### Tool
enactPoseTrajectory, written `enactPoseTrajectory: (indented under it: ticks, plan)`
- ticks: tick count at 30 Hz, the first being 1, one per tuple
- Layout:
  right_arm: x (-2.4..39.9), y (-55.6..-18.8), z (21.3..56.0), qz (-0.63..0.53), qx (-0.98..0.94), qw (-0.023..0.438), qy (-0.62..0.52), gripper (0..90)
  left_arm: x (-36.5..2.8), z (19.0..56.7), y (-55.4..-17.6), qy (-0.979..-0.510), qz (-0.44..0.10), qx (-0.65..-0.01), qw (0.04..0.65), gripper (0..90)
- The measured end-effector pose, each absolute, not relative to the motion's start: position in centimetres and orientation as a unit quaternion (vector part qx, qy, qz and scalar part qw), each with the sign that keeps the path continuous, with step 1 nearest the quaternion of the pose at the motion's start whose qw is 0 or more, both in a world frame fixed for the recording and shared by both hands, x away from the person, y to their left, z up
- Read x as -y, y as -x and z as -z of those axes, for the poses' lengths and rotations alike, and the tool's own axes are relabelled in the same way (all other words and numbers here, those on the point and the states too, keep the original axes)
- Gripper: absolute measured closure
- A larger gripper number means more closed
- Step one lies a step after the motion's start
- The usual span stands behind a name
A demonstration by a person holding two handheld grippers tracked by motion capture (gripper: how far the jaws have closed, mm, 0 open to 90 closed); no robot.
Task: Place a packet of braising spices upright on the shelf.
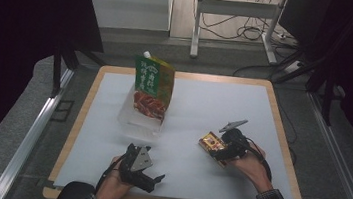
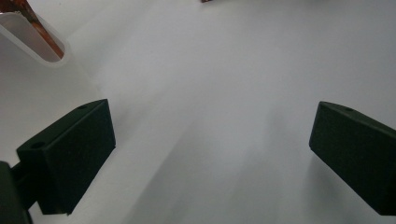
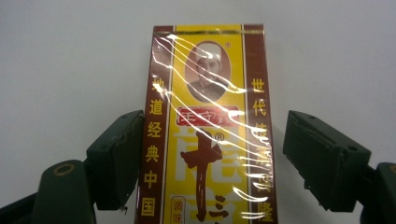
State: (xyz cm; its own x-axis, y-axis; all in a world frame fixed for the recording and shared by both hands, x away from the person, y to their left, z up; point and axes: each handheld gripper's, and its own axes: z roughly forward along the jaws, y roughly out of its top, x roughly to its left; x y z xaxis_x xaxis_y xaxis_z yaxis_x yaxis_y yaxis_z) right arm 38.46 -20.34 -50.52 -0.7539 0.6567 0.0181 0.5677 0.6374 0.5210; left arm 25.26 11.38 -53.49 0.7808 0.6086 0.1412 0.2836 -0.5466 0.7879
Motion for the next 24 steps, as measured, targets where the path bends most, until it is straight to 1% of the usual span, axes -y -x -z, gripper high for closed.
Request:
enactPoseTrajectory:
  ticks: [1, 4, 7, 12, 24]
  plan:
    - [20.1, -38.6, 50.4, -0.247, -0.906, 0.082, -0.334, 19.1, -11.3, 53.5, -25.2, -0.856, -0.205, -0.259, 0.397, 0.0]
    - [19.8, -39.0, 50.0, -0.233, -0.91, 0.085, -0.332, 19.0, -11.3, 53.5, -25.2, -0.857, -0.206, -0.258, 0.396, 0.0]
    - [19.5, -39.3, 49.7, -0.223, -0.913, 0.078, -0.331, 19.3, -11.3, 53.5, -25.3, -0.857, -0.206, -0.259, 0.396, 0.0]
    - [18.3, -40.1, 49.4, -0.182, -0.925, 0.064, -0.327, 22.6, -11.3, 53.5, -25.3, -0.857, -0.206, -0.259, 0.396, 0.0]
    - [15.6, -41.5, 49.7, -0.11, -0.94, 0.049, -0.32, 24.6, -11.3, 53.5, -25.2, -0.858, -0.208, -0.257, 0.394, 0.0]
